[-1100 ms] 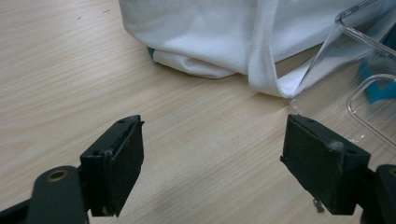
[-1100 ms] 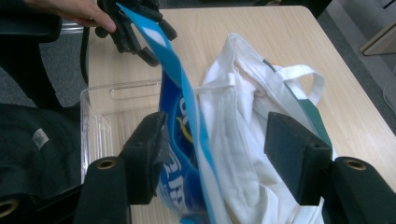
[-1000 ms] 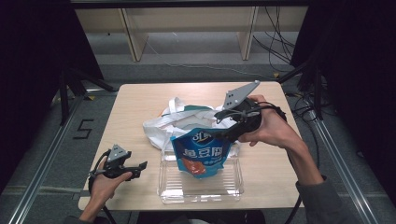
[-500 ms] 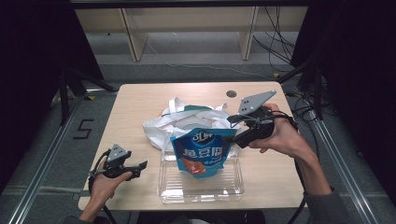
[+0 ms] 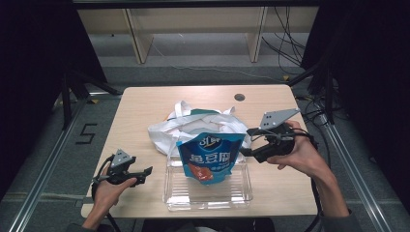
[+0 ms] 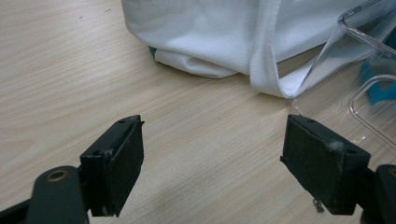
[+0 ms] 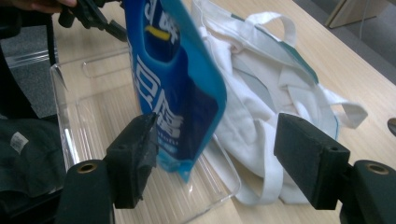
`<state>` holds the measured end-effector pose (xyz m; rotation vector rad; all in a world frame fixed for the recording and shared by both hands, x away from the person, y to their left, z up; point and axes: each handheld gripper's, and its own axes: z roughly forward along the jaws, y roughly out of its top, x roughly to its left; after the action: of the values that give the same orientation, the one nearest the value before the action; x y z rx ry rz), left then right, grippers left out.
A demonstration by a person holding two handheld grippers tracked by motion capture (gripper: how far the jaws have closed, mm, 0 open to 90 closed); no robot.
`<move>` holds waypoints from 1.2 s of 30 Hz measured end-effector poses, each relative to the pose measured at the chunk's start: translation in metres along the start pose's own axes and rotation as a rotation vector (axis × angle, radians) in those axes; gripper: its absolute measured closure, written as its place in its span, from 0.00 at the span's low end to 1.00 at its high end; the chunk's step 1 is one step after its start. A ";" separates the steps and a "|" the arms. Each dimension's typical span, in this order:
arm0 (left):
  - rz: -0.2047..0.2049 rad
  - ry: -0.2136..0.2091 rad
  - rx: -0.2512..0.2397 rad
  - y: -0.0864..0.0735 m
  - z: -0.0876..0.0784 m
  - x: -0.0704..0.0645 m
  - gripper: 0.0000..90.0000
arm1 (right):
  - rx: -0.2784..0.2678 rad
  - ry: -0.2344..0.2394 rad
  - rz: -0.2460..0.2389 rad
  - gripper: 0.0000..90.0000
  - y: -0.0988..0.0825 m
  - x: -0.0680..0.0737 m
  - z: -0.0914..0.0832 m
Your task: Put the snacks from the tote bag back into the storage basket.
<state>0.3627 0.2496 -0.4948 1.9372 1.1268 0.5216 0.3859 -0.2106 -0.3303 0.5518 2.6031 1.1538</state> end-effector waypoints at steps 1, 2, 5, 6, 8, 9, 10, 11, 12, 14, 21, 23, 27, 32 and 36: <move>-0.007 -0.001 0.000 0.000 0.000 0.000 0.22 | -0.003 -0.005 0.012 0.35 -0.003 0.001 0.001; -0.007 -0.001 0.000 0.000 0.000 0.000 0.22 | 0.000 -0.002 0.004 0.35 -0.006 -0.001 0.001; -0.010 -0.005 -0.008 0.000 0.001 -0.001 0.22 | 0.006 -0.012 0.031 0.34 -0.017 -0.003 0.005; 0.014 -0.004 0.012 0.001 0.000 0.001 0.22 | 0.015 -0.014 0.033 0.34 -0.019 -0.004 0.006; 0.019 -0.005 0.017 0.001 -0.001 0.001 0.22 | 0.022 -0.025 0.044 0.34 -0.023 -0.008 0.007; 0.012 -0.002 0.014 0.001 -0.001 0.001 0.22 | 0.013 -0.037 0.065 0.34 -0.026 -0.009 0.008; 0.016 0.000 0.017 0.001 -0.001 0.001 0.22 | 0.014 -0.038 0.069 0.34 -0.028 -0.010 0.009; 0.025 0.000 0.024 0.002 -0.002 0.002 0.22 | 0.015 -0.042 0.077 0.33 -0.030 -0.011 0.009; 0.022 0.000 0.021 0.002 -0.002 0.002 0.22 | 0.020 -0.045 0.092 0.33 -0.032 -0.011 0.010; -0.002 -0.002 -0.006 0.002 0.001 0.000 0.22 | 0.015 -0.048 0.081 0.33 -0.036 -0.013 0.010; -0.002 -0.001 -0.002 0.002 0.001 0.000 0.22 | 0.042 -0.057 0.122 0.31 -0.048 -0.019 0.011; -0.020 0.001 -0.002 0.002 0.001 -0.001 0.22 | 0.035 -0.066 0.127 0.30 -0.052 -0.022 0.013; -0.013 -0.006 -0.008 0.002 0.002 -0.001 0.22 | 0.055 -0.070 0.161 0.29 -0.059 -0.024 0.014; -0.016 -0.001 -0.012 0.002 0.001 -0.001 0.22 | 0.059 -0.106 0.181 0.28 -0.065 -0.029 0.015; -0.008 0.001 0.002 0.001 0.000 0.000 0.22 | 0.055 -0.117 0.184 0.27 -0.071 -0.035 0.014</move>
<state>0.3629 0.2491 -0.4943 1.9340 1.1359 0.5172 0.4050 -0.2598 -0.3904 0.8600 2.5327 1.0688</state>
